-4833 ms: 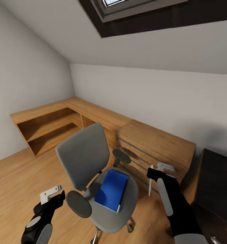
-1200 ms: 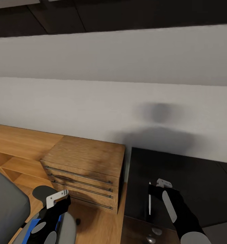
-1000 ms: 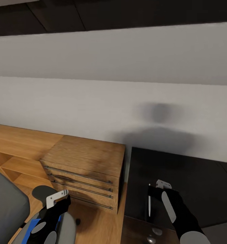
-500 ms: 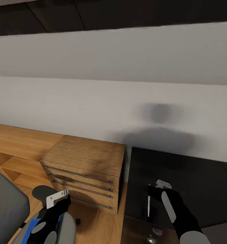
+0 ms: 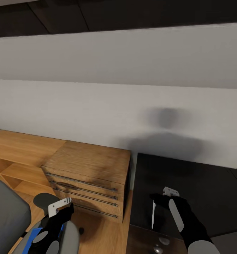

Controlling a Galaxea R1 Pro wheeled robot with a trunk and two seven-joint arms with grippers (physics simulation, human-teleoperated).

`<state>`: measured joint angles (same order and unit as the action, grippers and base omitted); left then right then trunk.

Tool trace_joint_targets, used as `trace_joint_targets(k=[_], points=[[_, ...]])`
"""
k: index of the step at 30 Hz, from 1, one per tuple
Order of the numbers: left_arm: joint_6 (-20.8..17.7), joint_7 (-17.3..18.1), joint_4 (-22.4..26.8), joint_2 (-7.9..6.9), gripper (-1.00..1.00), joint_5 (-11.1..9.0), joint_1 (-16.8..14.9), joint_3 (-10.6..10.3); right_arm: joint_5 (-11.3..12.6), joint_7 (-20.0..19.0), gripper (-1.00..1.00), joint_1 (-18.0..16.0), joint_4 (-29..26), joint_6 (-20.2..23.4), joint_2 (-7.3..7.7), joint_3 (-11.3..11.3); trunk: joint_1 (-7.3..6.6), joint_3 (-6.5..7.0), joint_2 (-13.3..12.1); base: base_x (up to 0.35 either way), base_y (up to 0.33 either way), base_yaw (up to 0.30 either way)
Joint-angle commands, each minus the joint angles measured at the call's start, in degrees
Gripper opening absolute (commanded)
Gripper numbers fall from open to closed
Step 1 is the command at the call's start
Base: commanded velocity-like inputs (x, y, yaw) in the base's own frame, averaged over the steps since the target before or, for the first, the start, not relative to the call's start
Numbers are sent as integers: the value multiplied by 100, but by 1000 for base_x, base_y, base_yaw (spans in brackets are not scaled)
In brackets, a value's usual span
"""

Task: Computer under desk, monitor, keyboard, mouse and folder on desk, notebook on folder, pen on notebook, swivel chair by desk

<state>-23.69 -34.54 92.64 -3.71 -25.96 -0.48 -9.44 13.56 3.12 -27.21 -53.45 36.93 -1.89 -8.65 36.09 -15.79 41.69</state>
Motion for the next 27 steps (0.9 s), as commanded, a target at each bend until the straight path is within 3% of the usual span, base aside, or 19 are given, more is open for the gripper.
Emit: trace_joint_targets(k=[1, 8, 13, 20, 27], points=[[-13, -52, 9, -7, 100, -46, -5, -14, 61, 32, 100, -4, -11, 25, -5, -12, 1, -8, 7, 0, 0, 0], [-13, -52, 9, -7, 100, -44, -5, -14, 62, 47, 100, -4, -127, 25, -10, 5, 1, -8, 7, 0, 0, 0], [-13, -52, 9, -7, 100, -42, -5, -19, 39, 108, 100, 4, -610, 27, -41, 49, 1, -8, 7, 0, 0, 0], [-13, -52, 9, -7, 100, -43, -5, -22, -38, 452, 100, 30, -1272, 39, -153, 369, 1, -8, 7, 0, 0, 0], [-13, -59, 9, -8, 100, -41, -5, -21, -46, 822, 100, 45, -1480, 49, -294, 605, 1, -8, 7, 0, 0, 0]])
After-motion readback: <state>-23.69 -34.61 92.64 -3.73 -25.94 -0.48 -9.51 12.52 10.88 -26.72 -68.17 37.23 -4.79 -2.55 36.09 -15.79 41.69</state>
